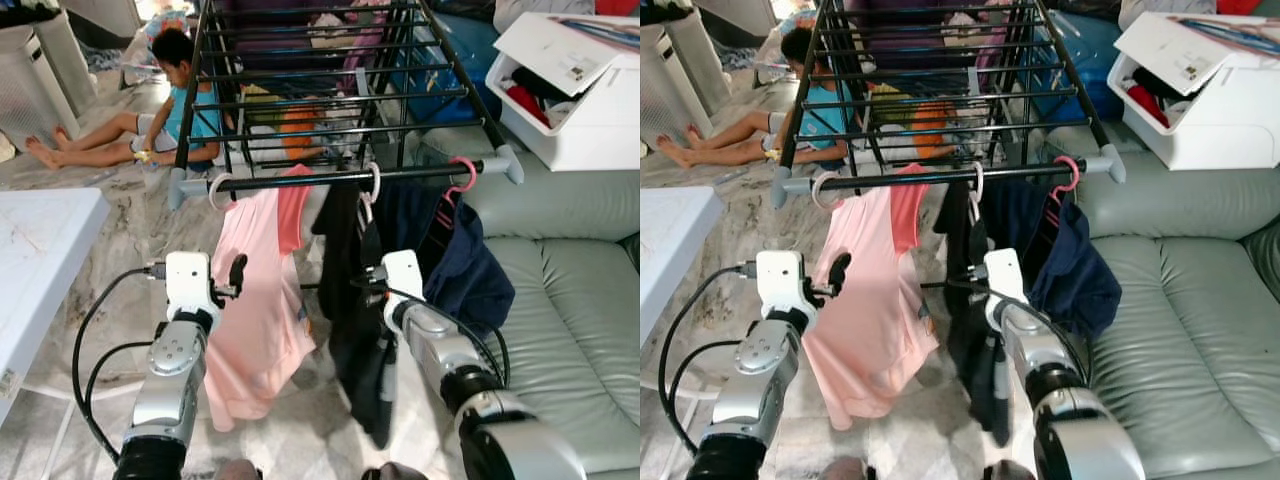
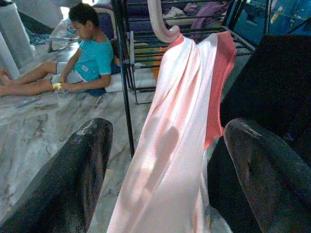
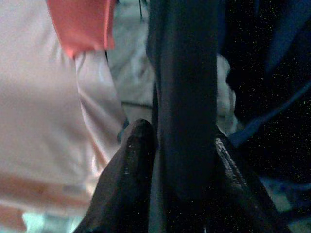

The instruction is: Hang hanger

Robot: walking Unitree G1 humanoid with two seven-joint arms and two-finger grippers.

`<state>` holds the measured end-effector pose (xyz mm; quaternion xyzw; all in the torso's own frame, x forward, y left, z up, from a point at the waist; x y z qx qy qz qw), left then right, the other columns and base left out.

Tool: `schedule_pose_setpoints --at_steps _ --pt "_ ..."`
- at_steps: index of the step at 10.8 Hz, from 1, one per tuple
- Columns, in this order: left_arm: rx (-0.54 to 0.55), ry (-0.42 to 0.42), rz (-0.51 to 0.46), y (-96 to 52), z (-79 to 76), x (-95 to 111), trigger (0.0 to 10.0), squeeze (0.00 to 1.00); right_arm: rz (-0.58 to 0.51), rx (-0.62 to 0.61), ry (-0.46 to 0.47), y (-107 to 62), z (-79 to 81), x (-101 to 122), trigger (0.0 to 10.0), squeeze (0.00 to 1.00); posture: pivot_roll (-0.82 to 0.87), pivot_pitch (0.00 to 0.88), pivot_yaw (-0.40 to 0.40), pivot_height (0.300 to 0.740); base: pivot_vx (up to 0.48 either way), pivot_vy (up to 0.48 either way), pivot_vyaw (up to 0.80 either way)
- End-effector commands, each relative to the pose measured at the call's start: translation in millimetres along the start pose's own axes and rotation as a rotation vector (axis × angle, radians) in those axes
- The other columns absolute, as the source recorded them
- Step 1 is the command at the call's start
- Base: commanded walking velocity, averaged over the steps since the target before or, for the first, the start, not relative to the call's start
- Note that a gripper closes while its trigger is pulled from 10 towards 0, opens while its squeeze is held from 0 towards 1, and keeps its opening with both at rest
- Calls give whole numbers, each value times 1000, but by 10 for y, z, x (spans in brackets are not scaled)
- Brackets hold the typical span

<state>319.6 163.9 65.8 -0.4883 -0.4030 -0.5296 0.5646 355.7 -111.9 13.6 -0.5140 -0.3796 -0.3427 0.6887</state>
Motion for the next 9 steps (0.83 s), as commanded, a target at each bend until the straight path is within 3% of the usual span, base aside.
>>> schedule_pose_setpoints --at_steps 1,6,9 --pt "-4 6 14 -3 -9 -25 10000 0 -57 6 -25 -3 47 116 10000 1000 48 0 12 740 0 0 0" --pt "4 -11 48 47 -9 -73 10000 0 -207 -10 -69 -170 17 369 10000 1000 11 0 21 740 0 0 0" --pt "-9 -16 63 37 -120 -100 10000 0 -256 -34 -63 -255 -8 428 10000 1000 3 0 25 740 0 0 0"
Point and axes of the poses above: a point about 5 cm out from each wrist's last joint towards the gripper, its own y axis pointing out of the wrist towards the gripper, its own x axis along the axis of the wrist's last joint, z = x × y, the point moved 4 cm from there along y, pointing out of the wrist towards the gripper, and after that the axes turned 11 degrees about y, right-handed, at the moved point
